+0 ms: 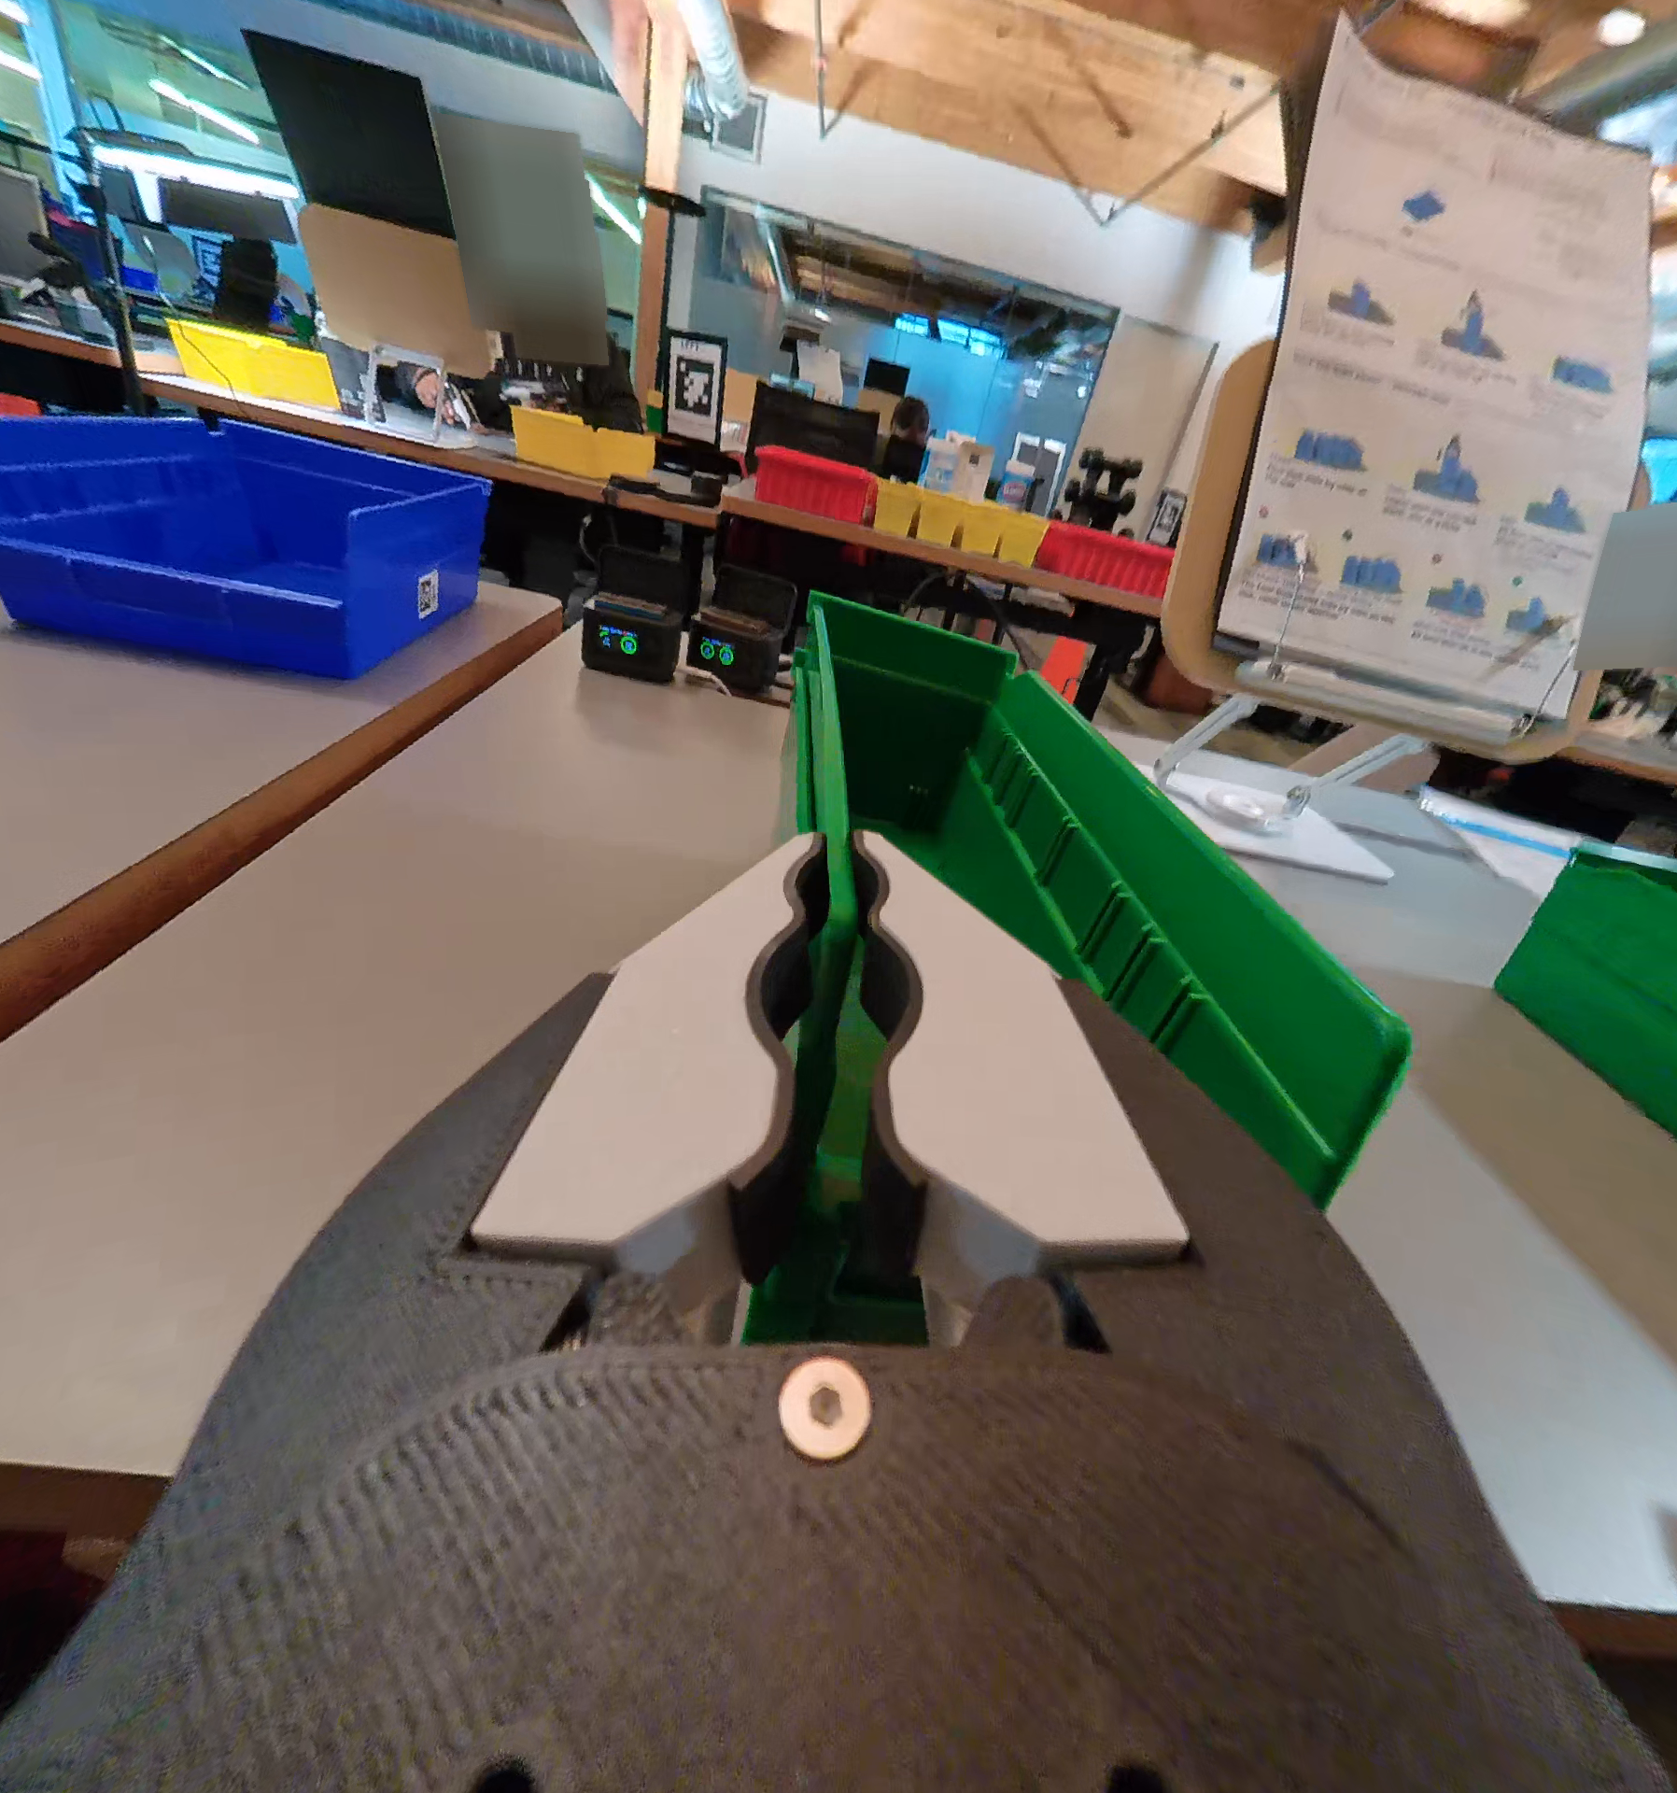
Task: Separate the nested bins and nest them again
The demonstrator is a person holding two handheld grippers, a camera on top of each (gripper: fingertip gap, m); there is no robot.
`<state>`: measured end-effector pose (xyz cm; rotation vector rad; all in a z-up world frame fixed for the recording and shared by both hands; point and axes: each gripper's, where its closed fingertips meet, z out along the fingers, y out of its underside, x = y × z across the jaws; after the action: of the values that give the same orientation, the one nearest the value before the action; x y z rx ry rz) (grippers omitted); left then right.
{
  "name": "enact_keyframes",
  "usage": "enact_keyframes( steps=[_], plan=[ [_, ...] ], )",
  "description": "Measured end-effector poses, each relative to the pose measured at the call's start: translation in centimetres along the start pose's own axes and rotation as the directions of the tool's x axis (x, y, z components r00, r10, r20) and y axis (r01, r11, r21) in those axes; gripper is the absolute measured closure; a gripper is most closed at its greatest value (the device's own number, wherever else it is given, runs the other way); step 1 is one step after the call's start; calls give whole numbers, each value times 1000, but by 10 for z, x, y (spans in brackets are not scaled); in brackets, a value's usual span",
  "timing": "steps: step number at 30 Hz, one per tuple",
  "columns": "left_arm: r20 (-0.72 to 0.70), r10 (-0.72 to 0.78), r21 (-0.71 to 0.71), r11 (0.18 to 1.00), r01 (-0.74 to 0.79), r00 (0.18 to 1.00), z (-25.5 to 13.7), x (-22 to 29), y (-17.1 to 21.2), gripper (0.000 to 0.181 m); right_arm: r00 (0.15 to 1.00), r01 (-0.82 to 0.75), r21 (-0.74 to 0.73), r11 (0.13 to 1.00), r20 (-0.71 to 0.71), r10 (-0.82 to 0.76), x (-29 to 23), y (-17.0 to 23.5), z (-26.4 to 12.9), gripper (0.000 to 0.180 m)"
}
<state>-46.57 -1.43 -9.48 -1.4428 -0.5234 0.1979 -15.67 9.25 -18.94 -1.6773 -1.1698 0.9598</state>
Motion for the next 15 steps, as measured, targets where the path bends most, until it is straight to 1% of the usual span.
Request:
enact_keyframes(
  steps=[1,3,4,6,8,9,11,12,14,15],
  plan=[
    [2,-40,22,999,40,999,-2,-2,-4,181,1000,0,0,1000,1,0,0,0,0,148],
    [-6,-110,71,991,110,994,-6,-6,-14,181,1000,1,-1,1000,2,-1,-1,0,0,148],
    [-9,-94,86,992,94,996,-7,-6,-18,181,1000,2,-2,1000,2,-2,-1,0,0,148],
    [17,-12,64,998,11,1000,-5,-8,-18,181,1000,0,-2,1000,4,0,-1,0,0,149],
    [-5,-92,51,994,92,996,-7,-3,-17,181,1000,-2,-6,1000,6,2,-1,1,1,149],
    [-14,-107,53,993,107,994,-7,1,-17,181,1000,-2,-7,1000,8,2,-2,1,1,149],
    [8,-1,44,999,1,1000,-4,2,-13,181,1000,2,-7,1000,10,-2,-3,1,0,149],
    [2,-16,39,999,15,1000,-2,2,-12,181,1000,4,-6,1000,10,-4,-3,1,0,149],
    [-4,-100,44,994,100,995,-2,-3,-12,181,1000,2,-6,1000,12,-2,-3,1,0,149],
    [-12,-103,56,993,104,995,-4,-3,-14,181,1000,0,-8,1000,13,0,-3,2,1,149]
  ],
)
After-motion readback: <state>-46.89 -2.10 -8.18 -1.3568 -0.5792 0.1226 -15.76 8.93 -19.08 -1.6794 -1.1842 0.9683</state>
